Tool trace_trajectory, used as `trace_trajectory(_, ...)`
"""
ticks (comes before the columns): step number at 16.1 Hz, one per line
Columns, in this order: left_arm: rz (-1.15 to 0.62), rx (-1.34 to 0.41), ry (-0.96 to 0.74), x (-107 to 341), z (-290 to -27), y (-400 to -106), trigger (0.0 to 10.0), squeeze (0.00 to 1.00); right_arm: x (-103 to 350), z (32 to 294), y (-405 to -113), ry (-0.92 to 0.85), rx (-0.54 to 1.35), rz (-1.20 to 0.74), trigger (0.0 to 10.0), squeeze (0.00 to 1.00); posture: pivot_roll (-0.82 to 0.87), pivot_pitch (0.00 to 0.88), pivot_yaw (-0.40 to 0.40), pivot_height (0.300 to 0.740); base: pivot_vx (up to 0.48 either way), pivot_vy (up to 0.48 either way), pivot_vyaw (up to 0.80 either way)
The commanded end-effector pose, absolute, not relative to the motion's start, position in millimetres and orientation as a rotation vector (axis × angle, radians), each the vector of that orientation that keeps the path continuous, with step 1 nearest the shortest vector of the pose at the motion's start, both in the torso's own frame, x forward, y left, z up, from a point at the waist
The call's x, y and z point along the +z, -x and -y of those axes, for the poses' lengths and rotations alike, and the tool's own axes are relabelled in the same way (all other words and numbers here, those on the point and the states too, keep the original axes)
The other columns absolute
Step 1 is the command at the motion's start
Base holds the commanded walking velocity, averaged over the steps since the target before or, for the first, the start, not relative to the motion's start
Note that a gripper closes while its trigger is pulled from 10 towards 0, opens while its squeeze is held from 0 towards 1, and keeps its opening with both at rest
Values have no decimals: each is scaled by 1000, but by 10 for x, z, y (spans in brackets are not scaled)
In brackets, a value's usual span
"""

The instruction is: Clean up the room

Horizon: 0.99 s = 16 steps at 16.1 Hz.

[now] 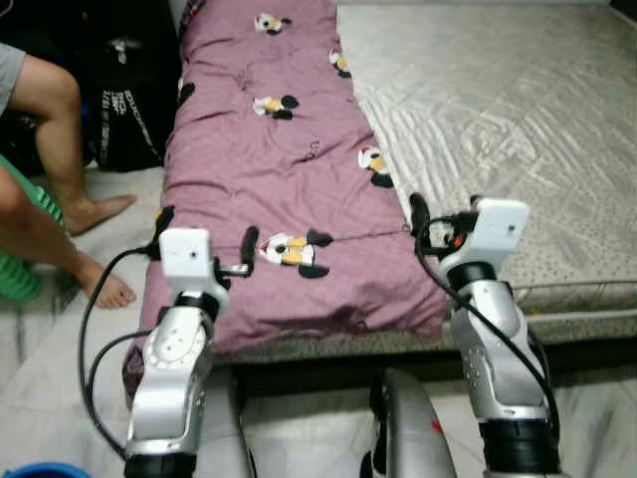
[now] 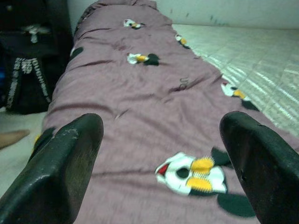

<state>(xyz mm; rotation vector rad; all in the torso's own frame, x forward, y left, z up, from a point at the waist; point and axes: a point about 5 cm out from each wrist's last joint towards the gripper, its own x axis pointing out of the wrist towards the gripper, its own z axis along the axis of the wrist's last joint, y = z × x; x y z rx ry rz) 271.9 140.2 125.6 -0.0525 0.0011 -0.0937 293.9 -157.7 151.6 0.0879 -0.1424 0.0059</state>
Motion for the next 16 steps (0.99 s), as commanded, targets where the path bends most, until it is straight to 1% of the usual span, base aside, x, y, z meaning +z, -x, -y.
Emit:
trace_trajectory(1,15,-86,37,1286,-1399,-2752,10000,0,1572,1593,-2956,-89,-3,157,10000,0,-45,0,-12,658,0,0,0)
trace_trajectory(4,24,-75,29,1277,-1437,-2790,10000,0,1575,1597,-2964,-90,-9,158,10000,0,-48,0,-11,683,0,0,0)
trace_trajectory(5,32,-66,27,1294,-1449,-2824,10000,0,1582,1604,-2969,-90,-12,159,10000,0,-48,0,-13,703,0,0,0)
trace_trajectory(9,48,-55,28,1301,-1450,-2862,10000,0,1553,1620,-2946,-88,-16,154,10000,0,-49,0,-17,740,0,0,0)
trace_trajectory(16,52,-57,22,1286,-1460,-2850,10000,0,1492,1608,-2889,-84,-26,134,10000,0,-44,0,-17,740,0,0,0)
